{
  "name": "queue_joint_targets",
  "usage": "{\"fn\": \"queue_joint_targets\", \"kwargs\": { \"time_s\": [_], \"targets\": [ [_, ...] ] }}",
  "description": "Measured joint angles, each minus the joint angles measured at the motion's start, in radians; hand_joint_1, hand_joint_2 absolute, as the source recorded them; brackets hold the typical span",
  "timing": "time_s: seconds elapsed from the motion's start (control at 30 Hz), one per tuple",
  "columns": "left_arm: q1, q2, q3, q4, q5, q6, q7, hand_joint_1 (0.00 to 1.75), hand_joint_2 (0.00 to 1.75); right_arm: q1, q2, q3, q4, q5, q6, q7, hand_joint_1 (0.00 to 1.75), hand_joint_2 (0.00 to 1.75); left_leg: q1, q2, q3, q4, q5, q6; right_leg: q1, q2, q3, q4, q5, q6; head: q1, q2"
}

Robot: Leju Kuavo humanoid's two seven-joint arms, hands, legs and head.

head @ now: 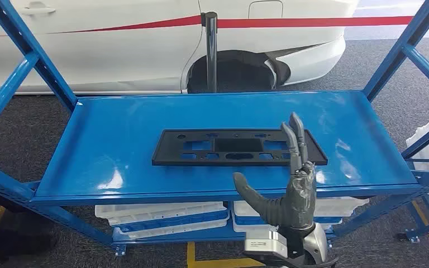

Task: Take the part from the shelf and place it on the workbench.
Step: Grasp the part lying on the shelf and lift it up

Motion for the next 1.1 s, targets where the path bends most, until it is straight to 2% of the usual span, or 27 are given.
{"fn": "queue_joint_targets", "kwargs": {
  "time_s": [0.1, 0.67, 0.83, 1.03, 1.1],
  "targets": [
    [-0.001, -0.002, -0.003, 0.0, -0.001, 0.002, 0.0, 0.0, 1.75, -0.014, -0.01, 0.024, 0.028, 0.05, 0.008, 0.035, 0.17, 1.75, 0.0, 0.0, 0.0, 0.0, 0.0, 0.0, 0.0, 0.0, -0.001, 0.0, 0.0, 0.0, 0.0, 0.0],
    [-0.004, -0.019, -0.034, 0.009, -0.002, 0.05, -0.022, 0.0, 1.75, -0.113, -0.099, 0.277, 0.289, 0.467, 0.029, 0.362, 0.17, 1.75, 0.0, -0.001, -0.003, 0.0, 0.0, 0.0, 0.0, -0.001, -0.003, 0.0, 0.0, 0.0, 0.0, 0.0],
    [-0.003, -0.023, -0.039, 0.012, 0.008, 0.074, -0.036, 0.0, 1.75, -0.133, -0.114, 0.33, 0.325, 0.562, -0.02, 0.433, 0.17, 1.75, 0.0, -0.001, -0.003, 0.0, 0.0, 0.0, 0.0, -0.001, -0.003, 0.0, 0.0, 0.0, 0.0, 0.0],
    [-0.003, -0.025, -0.047, 0.015, 0.021, 0.08, -0.039, 0.0, 1.75, -0.147, -0.122, 0.355, 0.34, 0.582, -0.087, 0.457, 0.17, 1.75, 0.0, -0.001, -0.003, 0.0, 0.0, 0.0, 0.0, -0.001, -0.003, 0.0, 0.0, 0.0, 0.0, 0.0],
    [-0.002, -0.026, -0.048, 0.017, 0.049, 0.079, -0.066, 0.0, 1.75, -0.146, -0.123, 0.358, 0.341, 0.555, -0.135, 0.461, 0.17, 1.75, 0.0, -0.001, -0.003, 0.0, 0.0, 0.0, 0.0, -0.001, -0.003, 0.0, 0.0, 0.0, 0.0, 0.0]
  ]
}}
